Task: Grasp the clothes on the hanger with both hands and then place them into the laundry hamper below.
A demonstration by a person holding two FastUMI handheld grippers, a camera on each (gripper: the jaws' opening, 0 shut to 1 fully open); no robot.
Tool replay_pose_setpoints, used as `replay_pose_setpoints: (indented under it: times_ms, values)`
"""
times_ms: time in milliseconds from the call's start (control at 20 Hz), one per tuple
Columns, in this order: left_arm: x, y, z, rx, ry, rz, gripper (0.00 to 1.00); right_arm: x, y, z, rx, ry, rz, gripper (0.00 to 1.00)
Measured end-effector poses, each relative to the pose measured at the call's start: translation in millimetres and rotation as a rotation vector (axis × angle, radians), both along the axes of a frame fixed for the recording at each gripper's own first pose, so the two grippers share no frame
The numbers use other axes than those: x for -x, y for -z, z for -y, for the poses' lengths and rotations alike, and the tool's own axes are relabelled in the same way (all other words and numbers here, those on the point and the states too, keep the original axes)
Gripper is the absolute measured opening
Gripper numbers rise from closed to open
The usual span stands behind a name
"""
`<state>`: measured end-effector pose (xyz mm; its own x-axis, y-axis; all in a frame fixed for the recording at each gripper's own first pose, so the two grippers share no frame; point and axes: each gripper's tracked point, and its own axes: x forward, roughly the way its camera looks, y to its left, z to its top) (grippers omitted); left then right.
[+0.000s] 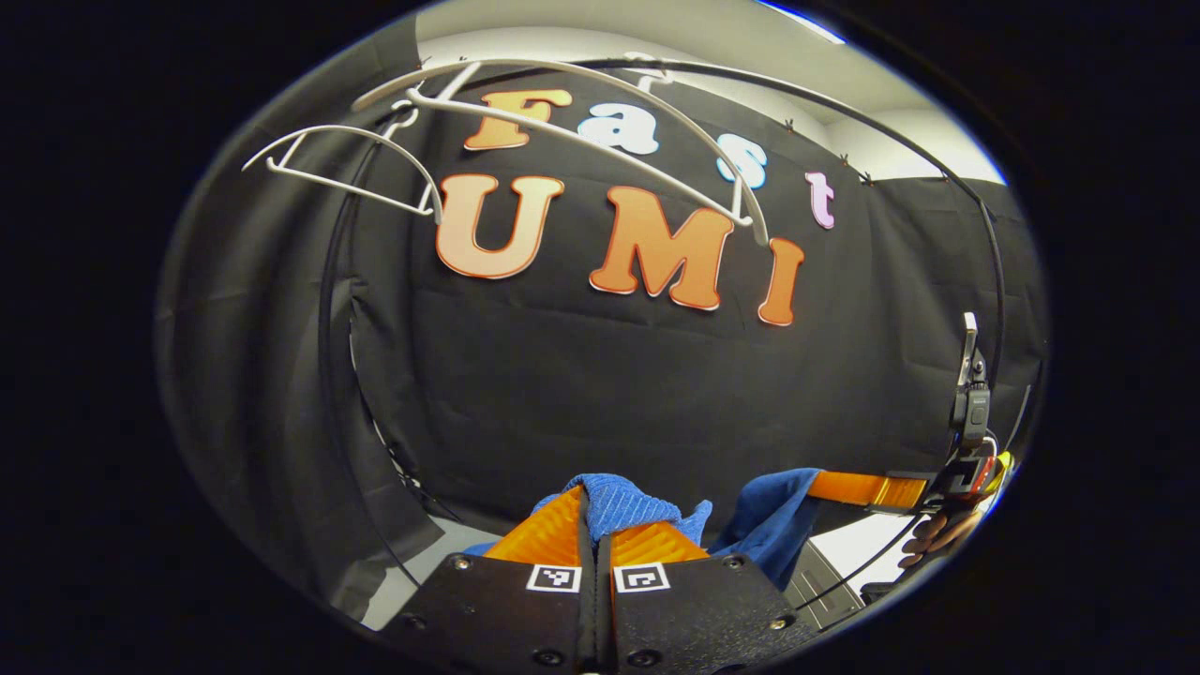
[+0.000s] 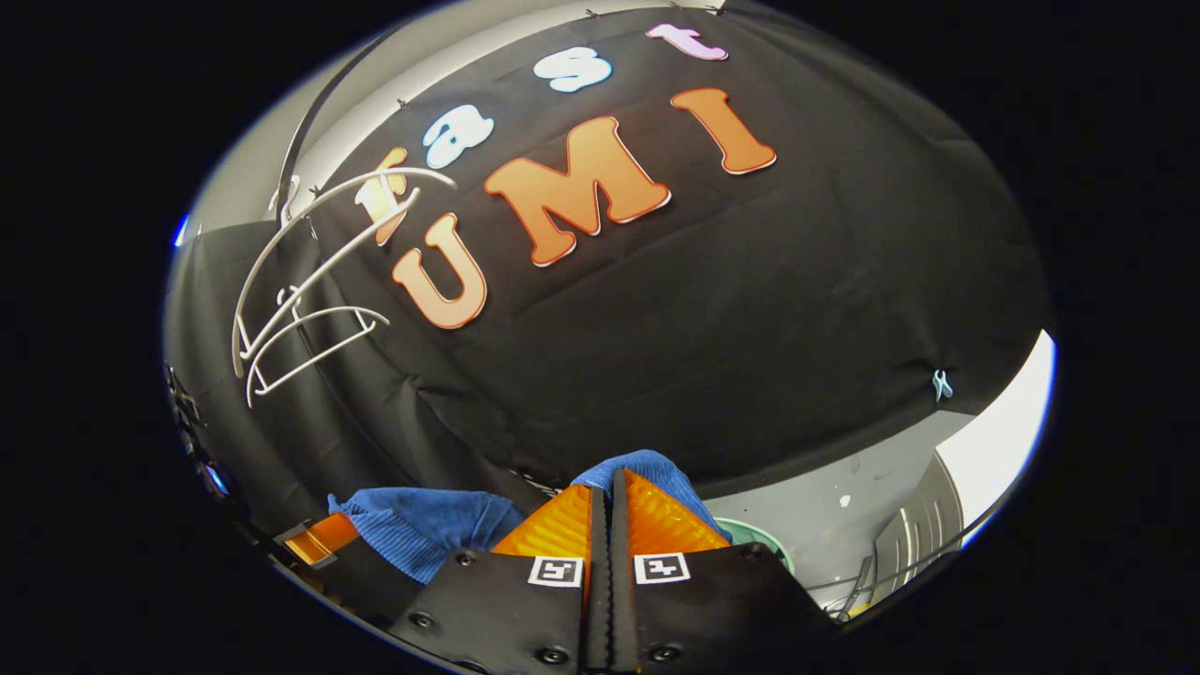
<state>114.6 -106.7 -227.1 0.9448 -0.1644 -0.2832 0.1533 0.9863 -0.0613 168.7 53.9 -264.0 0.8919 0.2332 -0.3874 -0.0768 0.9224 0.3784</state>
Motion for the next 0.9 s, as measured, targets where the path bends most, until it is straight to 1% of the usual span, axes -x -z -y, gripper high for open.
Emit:
replay_pose_setpoints:
  times_ms: [150,250,450,600,750,900]
  values:
    - [-4,35,17,0.004,0.019,-0.055,0.0,2,33,-6,0.019,-0.015,-0.035,0.07]
    - [-5,62,27,-0.009,0.025,-0.094,0.0,3,51,-12,0.035,-0.027,-0.051,0.07]
    - [-5,115,27,-0.036,0.013,-0.18,0.0,3,91,-9,0.075,-0.024,-0.082,0.07]
    - [-1,154,25,-0.037,0.007,-0.241,0.0,7,126,-1,0.087,0.002,-0.113,0.07]
    - [4,195,17,-0.058,-0.009,-0.311,0.0,12,174,4,0.076,0.02,-0.181,0.07]
    - [15,242,13,-0.057,-0.021,-0.412,0.0,23,228,8,0.074,0.027,-0.27,0.07]
